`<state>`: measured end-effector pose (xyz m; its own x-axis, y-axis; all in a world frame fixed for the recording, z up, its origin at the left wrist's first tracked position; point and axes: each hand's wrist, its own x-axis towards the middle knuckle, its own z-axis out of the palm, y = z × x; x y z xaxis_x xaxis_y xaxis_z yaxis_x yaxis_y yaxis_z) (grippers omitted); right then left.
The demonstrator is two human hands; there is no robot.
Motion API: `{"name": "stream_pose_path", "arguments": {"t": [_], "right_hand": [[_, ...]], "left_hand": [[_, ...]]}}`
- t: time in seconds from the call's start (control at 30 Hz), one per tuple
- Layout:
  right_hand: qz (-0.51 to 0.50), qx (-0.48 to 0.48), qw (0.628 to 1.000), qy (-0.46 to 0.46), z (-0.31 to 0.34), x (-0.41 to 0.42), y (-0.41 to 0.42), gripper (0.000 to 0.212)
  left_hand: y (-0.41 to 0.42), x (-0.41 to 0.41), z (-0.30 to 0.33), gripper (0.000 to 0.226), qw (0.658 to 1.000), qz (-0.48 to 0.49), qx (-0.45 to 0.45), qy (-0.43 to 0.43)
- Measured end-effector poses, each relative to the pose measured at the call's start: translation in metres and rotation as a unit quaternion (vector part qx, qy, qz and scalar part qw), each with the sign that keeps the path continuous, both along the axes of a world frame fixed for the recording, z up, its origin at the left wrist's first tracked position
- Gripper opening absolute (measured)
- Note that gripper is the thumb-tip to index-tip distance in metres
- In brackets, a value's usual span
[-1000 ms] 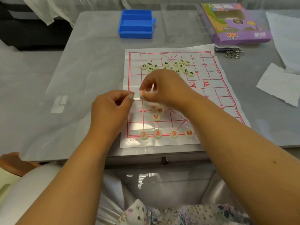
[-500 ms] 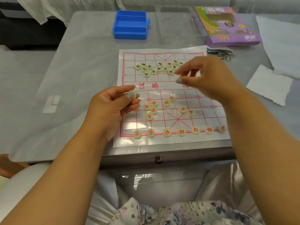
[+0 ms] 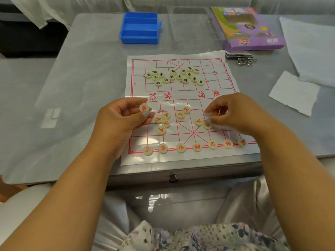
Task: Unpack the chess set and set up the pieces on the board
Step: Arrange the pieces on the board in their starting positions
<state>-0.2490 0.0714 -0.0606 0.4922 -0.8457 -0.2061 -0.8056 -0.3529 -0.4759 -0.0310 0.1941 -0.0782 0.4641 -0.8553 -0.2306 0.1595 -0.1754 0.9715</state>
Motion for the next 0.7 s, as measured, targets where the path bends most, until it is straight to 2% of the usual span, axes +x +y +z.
{"name": "stream_pose_path", "arguments": {"t": [0.4, 0.7], "right_hand": [[0.022, 0.015, 0.999, 0.019, -0.002, 0.004, -0.002, 0.033], [0.045, -0.044, 0.998, 0.016, -0.005, 0.016, 0.01, 0.024]], "left_hand": [[0.0, 0.004, -0.003, 0.025, 1.0, -0.001, 0.001, -0.01], [0.001, 0.0, 0.001, 0.024, 1.0, -0.006, 0.012, -0.024]]}}
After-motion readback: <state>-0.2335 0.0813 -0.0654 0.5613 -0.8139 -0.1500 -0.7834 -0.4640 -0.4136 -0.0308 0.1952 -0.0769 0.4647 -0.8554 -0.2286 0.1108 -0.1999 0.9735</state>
